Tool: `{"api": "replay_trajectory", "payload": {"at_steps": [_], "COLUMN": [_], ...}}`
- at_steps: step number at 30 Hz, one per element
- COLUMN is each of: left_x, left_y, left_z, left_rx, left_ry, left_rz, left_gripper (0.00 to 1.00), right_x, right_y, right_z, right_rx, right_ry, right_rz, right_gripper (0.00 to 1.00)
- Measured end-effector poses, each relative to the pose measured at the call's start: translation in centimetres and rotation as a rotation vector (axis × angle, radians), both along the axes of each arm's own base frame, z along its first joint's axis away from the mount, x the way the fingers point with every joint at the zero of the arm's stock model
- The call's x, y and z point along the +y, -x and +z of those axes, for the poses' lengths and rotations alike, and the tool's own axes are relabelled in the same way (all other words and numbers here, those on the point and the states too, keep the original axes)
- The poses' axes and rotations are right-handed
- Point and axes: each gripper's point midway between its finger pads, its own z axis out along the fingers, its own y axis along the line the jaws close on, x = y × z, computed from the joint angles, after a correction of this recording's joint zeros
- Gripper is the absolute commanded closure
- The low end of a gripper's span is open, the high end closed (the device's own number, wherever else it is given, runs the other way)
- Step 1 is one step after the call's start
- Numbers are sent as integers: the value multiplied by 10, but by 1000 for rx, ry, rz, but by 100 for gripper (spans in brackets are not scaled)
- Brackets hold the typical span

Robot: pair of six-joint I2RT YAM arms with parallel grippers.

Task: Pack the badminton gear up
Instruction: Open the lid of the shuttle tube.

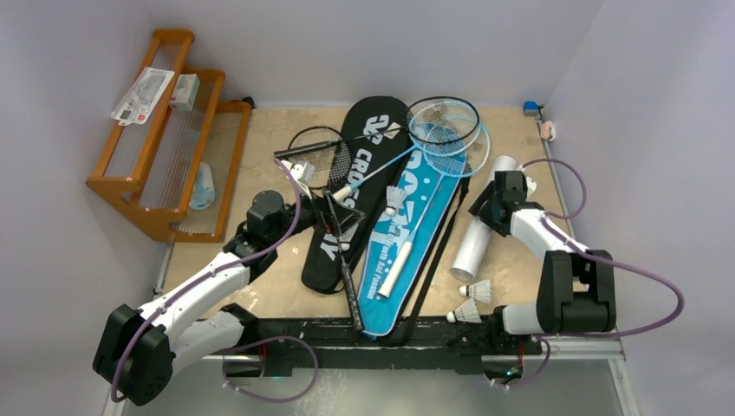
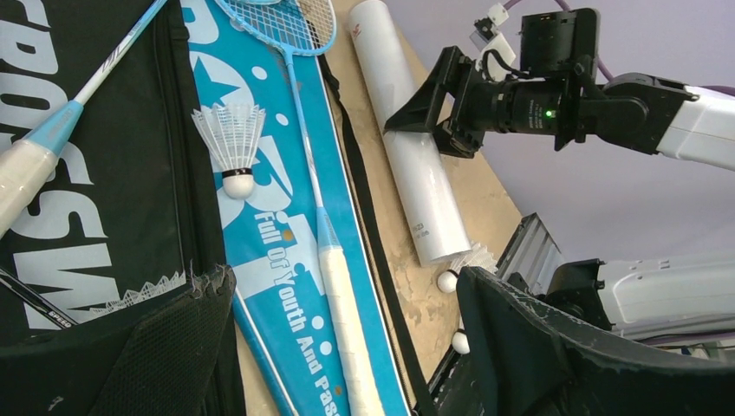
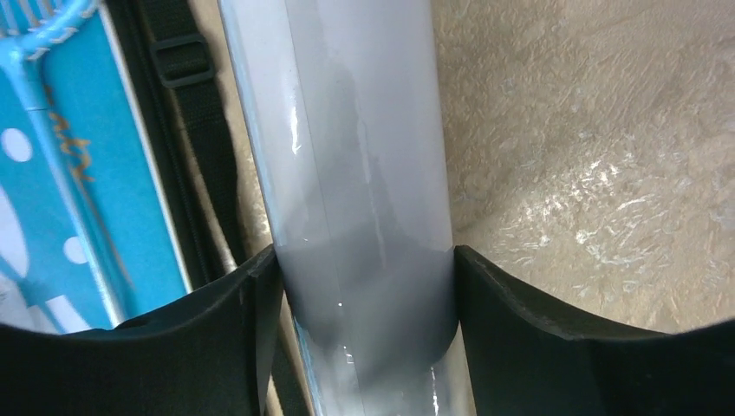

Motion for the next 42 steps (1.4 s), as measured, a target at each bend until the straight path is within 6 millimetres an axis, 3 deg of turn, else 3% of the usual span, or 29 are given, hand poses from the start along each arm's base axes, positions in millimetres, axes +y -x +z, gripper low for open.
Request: {"api": "replay_trajectory", "payload": {"at_steps": [4, 9, 15, 18, 22, 29, 36, 42], "left_x": [0, 0, -2, -6, -16, -34, -50, -63], "left_y": [0, 0, -2, -3, -6, -13, -17, -8], "left_z": [0, 0, 1, 7, 34, 90, 102, 129], "left_rx": [0, -1, 5, 9, -21, -116, -124, -213], "left_ry": [0, 1, 8, 28, 94, 248, 330, 356], "left_rz": [0, 0, -1, -12, -51, -124, -194, -238], "left_gripper": [3, 4, 4, 4, 3, 3, 2, 1], "right_x": [0, 15, 73, 110, 155, 207, 219, 225], "right_y": [-2, -11, -14, -3, 20, 58, 62, 60], "right_z": [23, 95, 208, 242, 257, 266, 269, 268], "right_rx": [-69, -316, -760, -917, -1001, -1046, -1055, -1045], "right_ry": [3, -31, -169, -269, -414, -525, -586, -642], "right_rz": [7, 111, 443, 664, 918, 1185, 1236, 1239], "right_gripper": [35, 44, 48, 48, 47, 47, 46, 47]}}
